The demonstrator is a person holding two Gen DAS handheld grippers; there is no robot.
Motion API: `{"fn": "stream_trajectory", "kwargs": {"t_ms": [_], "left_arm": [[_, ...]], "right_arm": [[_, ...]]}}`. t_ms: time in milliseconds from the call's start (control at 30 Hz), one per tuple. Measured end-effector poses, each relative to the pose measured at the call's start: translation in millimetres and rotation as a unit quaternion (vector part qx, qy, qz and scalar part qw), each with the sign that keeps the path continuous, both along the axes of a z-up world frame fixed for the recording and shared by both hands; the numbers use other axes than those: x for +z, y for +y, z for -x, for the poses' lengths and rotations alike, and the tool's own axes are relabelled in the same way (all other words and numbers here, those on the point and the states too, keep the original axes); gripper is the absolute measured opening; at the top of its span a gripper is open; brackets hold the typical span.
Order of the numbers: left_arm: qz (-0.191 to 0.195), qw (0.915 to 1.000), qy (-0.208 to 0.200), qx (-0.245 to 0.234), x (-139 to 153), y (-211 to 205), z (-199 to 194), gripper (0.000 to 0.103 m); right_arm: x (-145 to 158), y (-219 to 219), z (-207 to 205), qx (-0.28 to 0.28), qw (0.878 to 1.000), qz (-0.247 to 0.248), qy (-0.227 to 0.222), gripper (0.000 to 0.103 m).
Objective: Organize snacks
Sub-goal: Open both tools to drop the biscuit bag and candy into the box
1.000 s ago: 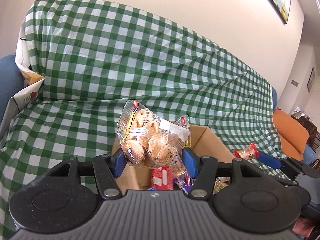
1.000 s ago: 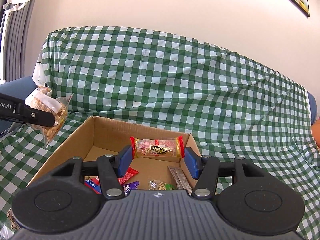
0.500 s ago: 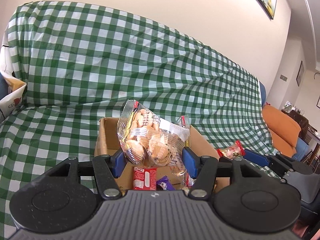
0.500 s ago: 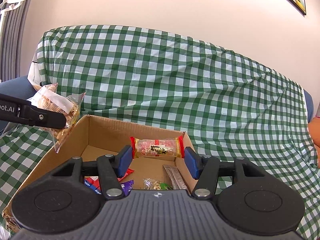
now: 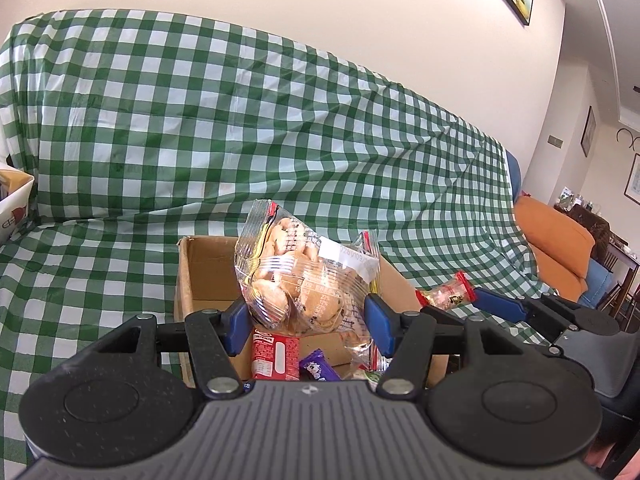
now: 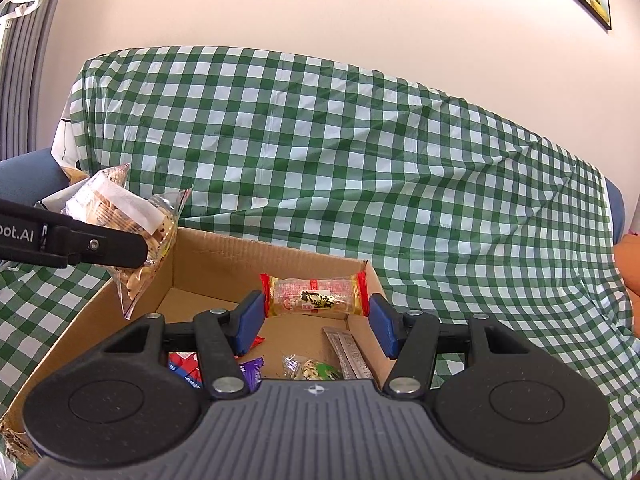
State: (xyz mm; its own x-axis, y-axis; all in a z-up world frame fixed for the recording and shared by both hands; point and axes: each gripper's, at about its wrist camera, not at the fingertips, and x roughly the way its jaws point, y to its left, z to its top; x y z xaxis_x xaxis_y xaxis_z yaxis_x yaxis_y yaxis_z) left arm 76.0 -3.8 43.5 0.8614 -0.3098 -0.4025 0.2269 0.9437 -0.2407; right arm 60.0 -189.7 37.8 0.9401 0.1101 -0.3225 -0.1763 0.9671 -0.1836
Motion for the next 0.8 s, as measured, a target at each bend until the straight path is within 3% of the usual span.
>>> {"fn": "stream_trajectory", "kwargs": {"t_ms": [67, 167, 300, 567, 800], "left_arm": [[0.000, 1.0000, 0.001, -0.003, -0.2, -0.5, -0.4, 0.065], [-0.002, 1.0000, 0.001, -0.004, 0.0, -0.5, -1.0, 0.075], [-0.001, 1.0000, 0.000, 0.000, 1.3, 4.3, -0.7, 0.076], [-0.024, 0.9996, -0.010, 0.006, 4.1, 13.2, 9.9, 0.076], [-0.046, 0.9986, 0.001, 0.026, 19.9, 19.1, 35.3, 0.086]], "right_arm": [[-0.7, -0.2, -0.4, -0.001, 1.000, 0.001, 0.001, 0.059], [-2.0, 0.2, -1.6, -0.005, 1.000, 0.004, 0.004, 0.063], [-2.8, -0.3, -3.5, -0.010, 1.000, 0.001, 0.008, 0.070], [-0.2, 3.6, 0.0, -0.009, 1.000, -0.006, 0.009, 0.075], [10.9, -10.0, 19.3, 0.002, 0.998, -0.054, 0.020, 0.098]]}}
